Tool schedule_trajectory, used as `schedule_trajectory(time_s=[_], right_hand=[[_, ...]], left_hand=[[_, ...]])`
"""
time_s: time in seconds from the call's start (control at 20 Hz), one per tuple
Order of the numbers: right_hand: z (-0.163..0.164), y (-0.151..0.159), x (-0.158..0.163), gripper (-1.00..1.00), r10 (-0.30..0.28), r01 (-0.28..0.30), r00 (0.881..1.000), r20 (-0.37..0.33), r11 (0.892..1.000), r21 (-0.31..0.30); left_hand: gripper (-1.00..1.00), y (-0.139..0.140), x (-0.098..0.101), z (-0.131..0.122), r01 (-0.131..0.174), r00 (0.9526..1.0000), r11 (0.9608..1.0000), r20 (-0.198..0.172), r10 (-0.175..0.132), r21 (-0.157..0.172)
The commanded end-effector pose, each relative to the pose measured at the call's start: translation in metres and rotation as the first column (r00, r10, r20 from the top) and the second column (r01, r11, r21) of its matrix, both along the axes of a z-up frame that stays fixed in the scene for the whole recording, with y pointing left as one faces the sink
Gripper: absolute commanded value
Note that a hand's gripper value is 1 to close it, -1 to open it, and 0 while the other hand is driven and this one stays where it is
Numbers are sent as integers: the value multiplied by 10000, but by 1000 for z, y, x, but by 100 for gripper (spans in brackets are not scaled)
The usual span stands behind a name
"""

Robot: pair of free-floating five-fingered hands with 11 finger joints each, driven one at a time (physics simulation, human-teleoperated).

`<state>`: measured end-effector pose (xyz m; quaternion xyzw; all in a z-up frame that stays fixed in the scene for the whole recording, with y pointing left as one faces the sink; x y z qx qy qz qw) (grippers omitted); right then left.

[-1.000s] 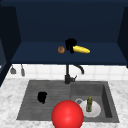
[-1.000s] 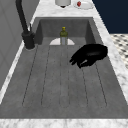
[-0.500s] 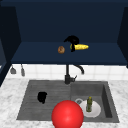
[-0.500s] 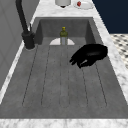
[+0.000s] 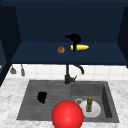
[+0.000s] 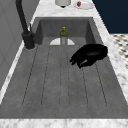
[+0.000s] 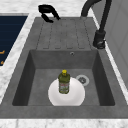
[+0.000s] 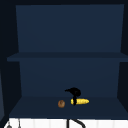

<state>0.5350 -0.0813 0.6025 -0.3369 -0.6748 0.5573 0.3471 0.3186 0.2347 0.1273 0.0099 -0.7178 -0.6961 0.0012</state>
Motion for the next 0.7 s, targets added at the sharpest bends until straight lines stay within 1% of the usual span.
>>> schedule_trajectory(time_s=[0.0,0.05,0.25,0.35,0.5,0.65], right_hand=[[10,7,10,-100,-134,145,9983,-566,9997,179],[14,11,15,-100,-262,271,9972,-700,9996,124],[17,24,32,-100,-297,300,9895,-1417,9996,-3],[16,30,36,-100,-310,302,9819,-1866,9995,-71],[18,41,41,-100,-334,302,9714,-2353,9994,-172],[18,50,46,-100,-355,302,9566,-2894,9993,-229]], left_hand=[[0,0,0,0,0,10000,10000,0,0,0],[0,0,0,0,0,10000,10000,0,0,0],[0,0,0,0,0,10000,10000,0,0,0],[0,0,0,0,0,10000,10000,0,0,0],[0,0,0,0,0,10000,10000,0,0,0],[0,0,0,0,0,10000,10000,0,0,0]])
